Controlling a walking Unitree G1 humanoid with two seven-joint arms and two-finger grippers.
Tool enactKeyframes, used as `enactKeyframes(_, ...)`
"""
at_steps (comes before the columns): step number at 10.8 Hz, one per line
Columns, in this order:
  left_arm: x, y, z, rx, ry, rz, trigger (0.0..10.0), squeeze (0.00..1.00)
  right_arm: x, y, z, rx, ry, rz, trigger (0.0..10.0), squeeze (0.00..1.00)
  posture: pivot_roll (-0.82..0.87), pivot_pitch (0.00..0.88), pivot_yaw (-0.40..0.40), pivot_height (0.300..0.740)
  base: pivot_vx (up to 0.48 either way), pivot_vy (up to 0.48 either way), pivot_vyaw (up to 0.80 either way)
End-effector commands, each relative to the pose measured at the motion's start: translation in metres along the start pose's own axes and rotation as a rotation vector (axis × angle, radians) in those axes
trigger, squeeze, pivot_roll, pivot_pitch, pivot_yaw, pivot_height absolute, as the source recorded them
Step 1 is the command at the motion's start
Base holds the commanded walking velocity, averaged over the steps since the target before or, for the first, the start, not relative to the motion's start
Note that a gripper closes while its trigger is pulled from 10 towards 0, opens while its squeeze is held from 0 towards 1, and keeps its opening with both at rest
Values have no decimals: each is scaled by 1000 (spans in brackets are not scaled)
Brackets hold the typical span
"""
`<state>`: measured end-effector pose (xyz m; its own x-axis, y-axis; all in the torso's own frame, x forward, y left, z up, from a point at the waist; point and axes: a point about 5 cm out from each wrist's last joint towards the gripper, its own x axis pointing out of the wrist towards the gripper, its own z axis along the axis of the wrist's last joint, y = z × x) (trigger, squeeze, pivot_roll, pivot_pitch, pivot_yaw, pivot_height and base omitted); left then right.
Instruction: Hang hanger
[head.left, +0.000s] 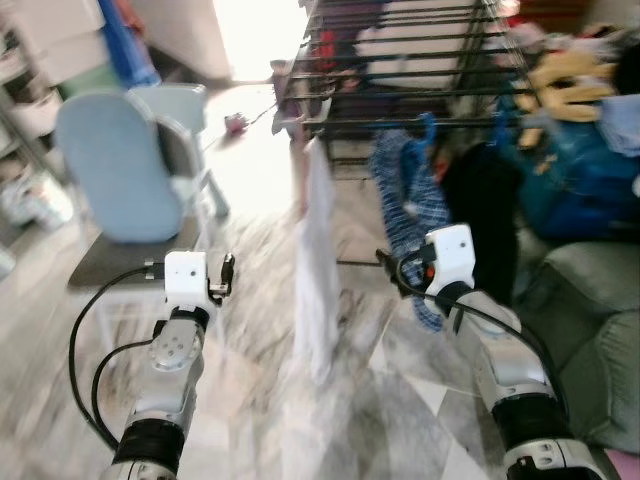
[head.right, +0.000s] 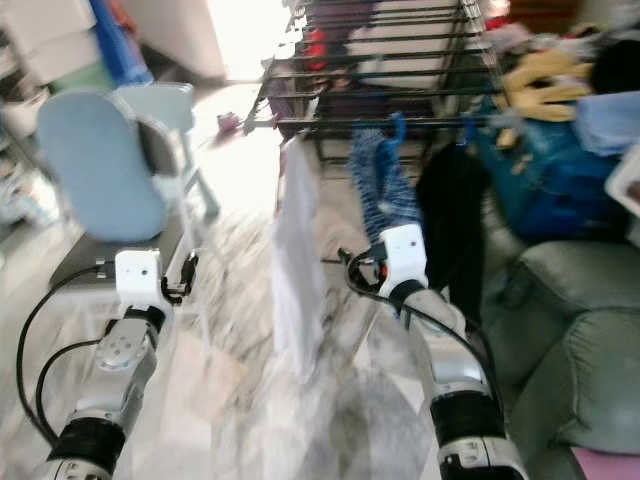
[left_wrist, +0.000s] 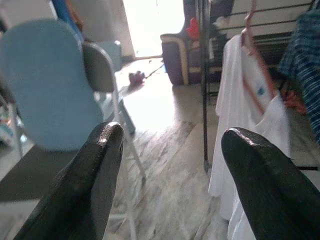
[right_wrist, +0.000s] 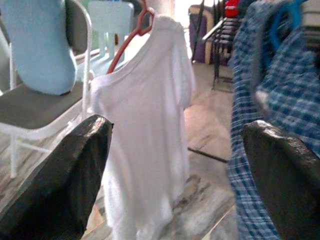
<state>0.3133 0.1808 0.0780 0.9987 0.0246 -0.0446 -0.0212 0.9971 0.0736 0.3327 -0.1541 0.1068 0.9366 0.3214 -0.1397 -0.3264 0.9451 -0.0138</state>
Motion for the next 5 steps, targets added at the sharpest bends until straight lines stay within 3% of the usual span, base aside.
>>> enactKeyframes(1, 4, 3, 6, 4, -17, 7, 10000, 0, 1, 3, 4, 5, -16, 8, 10000, 0, -135, 0, 77, 740, 0, 0, 0)
enactKeyframes(5, 3, 6, 6, -16, -21, 23, 10000, 0, 1, 2, 3, 11, -14, 6, 10000, 0, -135, 0, 77, 740, 0, 0, 0)
